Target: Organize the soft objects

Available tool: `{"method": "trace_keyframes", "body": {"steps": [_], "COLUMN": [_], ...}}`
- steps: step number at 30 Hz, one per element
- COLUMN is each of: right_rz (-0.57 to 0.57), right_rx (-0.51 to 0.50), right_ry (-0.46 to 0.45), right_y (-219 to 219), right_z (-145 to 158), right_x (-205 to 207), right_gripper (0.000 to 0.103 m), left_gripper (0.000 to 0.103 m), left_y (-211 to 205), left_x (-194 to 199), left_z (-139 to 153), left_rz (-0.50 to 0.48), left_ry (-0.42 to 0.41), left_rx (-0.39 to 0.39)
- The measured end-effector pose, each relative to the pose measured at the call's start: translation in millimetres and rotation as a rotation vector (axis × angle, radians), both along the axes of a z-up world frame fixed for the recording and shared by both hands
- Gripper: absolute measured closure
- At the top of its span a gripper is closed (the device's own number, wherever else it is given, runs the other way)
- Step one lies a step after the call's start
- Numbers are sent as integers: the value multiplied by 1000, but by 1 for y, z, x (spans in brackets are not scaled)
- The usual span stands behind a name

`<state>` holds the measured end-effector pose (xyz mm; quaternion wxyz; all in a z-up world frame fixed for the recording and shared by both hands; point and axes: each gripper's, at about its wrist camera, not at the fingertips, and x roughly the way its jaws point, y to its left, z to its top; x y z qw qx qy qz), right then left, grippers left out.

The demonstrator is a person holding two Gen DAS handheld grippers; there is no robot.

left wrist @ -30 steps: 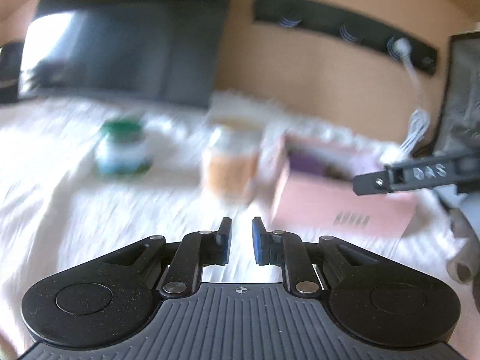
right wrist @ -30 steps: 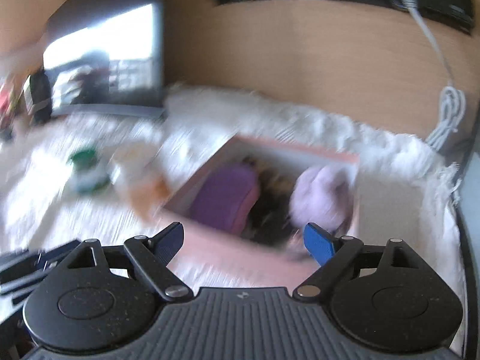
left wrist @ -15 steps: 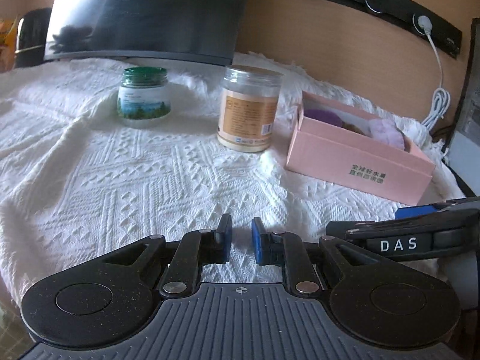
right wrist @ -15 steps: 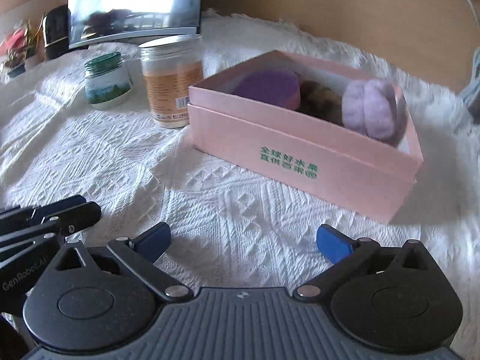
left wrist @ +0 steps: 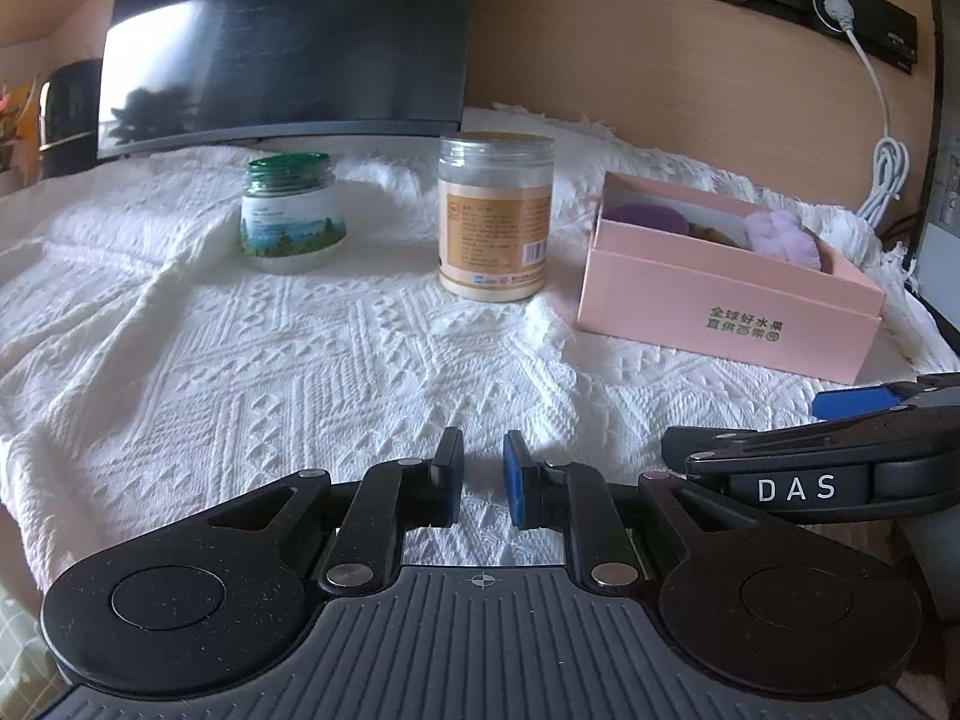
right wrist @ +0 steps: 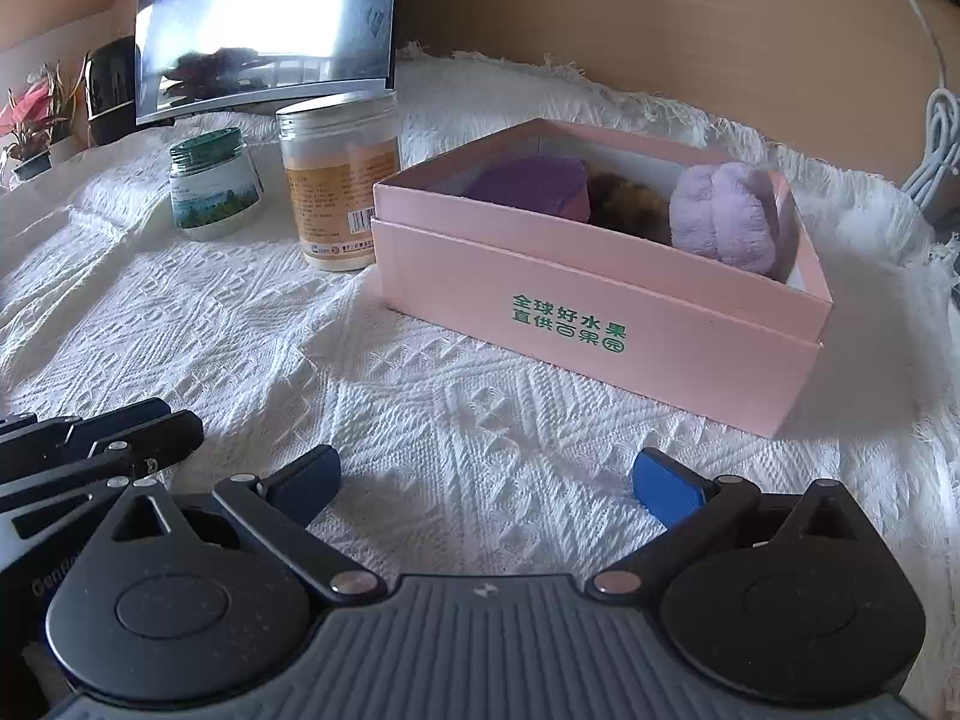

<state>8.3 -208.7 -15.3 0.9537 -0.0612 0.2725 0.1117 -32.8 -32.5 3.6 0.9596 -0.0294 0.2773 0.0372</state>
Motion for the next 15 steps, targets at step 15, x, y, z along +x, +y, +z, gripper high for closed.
{"method": "trace_keyframes", "body": {"steps": [15], "right_rz": [-1], "right_rx": [0], "right_ry": [0], "right_y": [1], "right_z": [0], "right_x": [-1], "right_gripper": [0], "left_gripper": [86], "left_y": [1], "left_x": [-1], "left_z": [0], "left_rz": [-4], "left_ry": [-1], "left_rx": [0]}}
